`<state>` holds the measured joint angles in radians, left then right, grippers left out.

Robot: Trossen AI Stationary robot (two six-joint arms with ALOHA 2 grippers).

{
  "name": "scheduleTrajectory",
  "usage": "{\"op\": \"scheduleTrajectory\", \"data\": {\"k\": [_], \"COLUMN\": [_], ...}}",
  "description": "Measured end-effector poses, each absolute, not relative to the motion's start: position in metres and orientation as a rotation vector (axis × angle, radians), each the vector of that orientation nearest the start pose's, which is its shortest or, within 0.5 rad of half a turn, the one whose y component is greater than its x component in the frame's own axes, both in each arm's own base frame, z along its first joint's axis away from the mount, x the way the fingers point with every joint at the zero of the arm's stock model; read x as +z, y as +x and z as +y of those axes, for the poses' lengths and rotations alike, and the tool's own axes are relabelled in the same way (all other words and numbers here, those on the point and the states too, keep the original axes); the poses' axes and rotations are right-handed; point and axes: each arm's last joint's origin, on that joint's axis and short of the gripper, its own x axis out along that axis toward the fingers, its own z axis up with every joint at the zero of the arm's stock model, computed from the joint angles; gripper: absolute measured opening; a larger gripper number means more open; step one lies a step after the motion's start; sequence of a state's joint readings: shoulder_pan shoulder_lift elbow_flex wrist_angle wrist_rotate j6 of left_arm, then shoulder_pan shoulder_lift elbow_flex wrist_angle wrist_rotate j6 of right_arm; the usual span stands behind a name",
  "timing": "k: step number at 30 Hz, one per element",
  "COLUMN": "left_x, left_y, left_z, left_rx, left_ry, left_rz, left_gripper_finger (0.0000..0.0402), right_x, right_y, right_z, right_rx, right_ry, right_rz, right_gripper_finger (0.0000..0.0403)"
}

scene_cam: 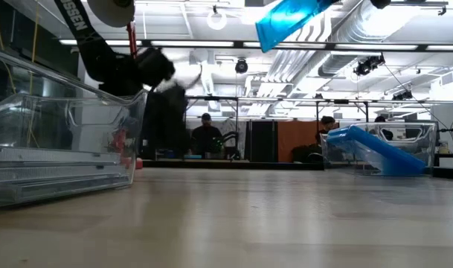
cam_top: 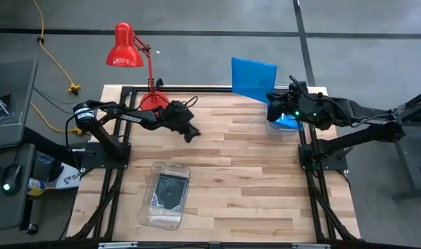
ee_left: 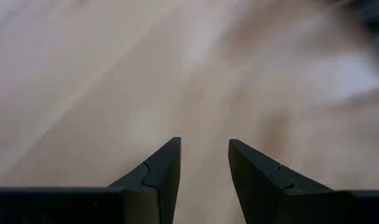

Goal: Pick & place jewel cases by type
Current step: Put the blue cd case into the top transparent bin

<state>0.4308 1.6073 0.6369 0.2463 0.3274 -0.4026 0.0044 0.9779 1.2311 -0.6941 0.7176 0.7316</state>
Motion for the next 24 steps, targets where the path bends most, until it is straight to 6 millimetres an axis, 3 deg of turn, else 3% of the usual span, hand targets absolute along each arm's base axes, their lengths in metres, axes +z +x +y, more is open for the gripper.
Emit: {"op": "scheduleTrajectory", "data": {"k": [5, 10, 16, 24], "left_x": [0.169, 0.201, 0.236, 0.287], "left_y": [0.284, 0.289, 0.303, 0.319], "left_z": [0.115, 0.117, 0.12, 0.125], "left_rx": [-0.008, -0.109, -0.25, -0.382], "left_ry": [-0.602, -0.586, -0.582, -0.438], "left_rz": [0.313, 0.036, -0.043, -0.151], "left_gripper_finger": [0.0133, 0.0133, 0.0133, 0.0133], "right_x": [0.402, 0.401, 0.4, 0.399], "right_y": [0.173, 0.173, 0.177, 0.182], "right_z": [-0.018, -0.017, -0.014, -0.006], "right_rx": [-0.806, -0.782, -0.69, -0.629], "right_ry": [0.534, 0.542, 0.55, 0.535], "right_rz": [0.185, 0.197, 0.246, 0.271], "right_gripper_finger": [0.0016, 0.0016, 0.0016, 0.0016]}}
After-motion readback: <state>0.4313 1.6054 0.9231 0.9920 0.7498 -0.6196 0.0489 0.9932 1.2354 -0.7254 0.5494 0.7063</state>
